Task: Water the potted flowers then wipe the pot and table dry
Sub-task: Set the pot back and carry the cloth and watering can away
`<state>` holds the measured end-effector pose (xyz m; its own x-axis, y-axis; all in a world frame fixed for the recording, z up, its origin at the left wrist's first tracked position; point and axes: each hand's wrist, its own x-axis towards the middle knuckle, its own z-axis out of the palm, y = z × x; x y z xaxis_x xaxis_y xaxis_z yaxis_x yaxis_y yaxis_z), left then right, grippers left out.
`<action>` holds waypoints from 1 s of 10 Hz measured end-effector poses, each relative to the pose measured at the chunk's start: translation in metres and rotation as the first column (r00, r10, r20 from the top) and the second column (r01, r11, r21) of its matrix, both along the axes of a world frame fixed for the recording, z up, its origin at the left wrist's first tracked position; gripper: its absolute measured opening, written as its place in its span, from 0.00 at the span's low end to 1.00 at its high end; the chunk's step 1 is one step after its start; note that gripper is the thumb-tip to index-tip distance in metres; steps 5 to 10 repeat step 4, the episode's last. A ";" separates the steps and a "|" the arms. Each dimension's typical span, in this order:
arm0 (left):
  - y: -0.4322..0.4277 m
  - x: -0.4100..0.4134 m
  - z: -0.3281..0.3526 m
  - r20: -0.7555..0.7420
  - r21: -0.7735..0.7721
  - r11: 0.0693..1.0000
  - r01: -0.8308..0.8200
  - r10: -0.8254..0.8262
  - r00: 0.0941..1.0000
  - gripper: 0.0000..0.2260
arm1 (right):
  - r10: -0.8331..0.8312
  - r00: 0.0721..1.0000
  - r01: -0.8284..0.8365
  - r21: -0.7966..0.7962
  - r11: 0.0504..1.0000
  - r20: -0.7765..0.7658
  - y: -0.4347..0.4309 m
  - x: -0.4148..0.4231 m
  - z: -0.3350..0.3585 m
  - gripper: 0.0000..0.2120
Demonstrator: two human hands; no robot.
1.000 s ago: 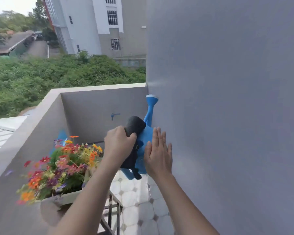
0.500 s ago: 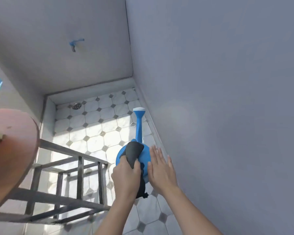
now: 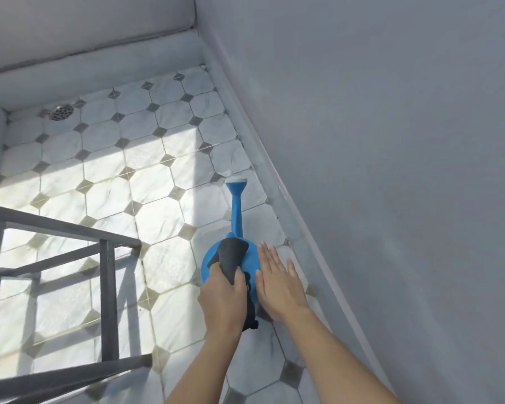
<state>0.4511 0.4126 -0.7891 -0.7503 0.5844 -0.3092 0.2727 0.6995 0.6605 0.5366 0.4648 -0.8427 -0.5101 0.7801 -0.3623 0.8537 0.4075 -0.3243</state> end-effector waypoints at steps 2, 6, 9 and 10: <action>0.007 0.006 -0.031 -0.043 0.028 0.999 -0.041 0.042 0.998 0.05 | 0.019 0.999 -0.019 -0.012 1.000 -0.038 0.012 -0.004 -0.035 0.39; 0.007 -0.002 -0.018 -0.030 -0.076 0.996 0.038 -0.041 0.999 0.14 | 0.011 0.999 -0.010 -0.026 1.000 0.037 0.012 0.004 -0.005 0.38; 0.007 -0.002 -0.018 -0.030 -0.076 0.996 0.038 -0.041 0.999 0.14 | 0.011 0.999 -0.010 -0.026 1.000 0.037 0.012 0.004 -0.005 0.38; 0.007 -0.002 -0.018 -0.030 -0.076 0.996 0.038 -0.041 0.999 0.14 | 0.011 0.999 -0.010 -0.026 1.000 0.037 0.012 0.004 -0.005 0.38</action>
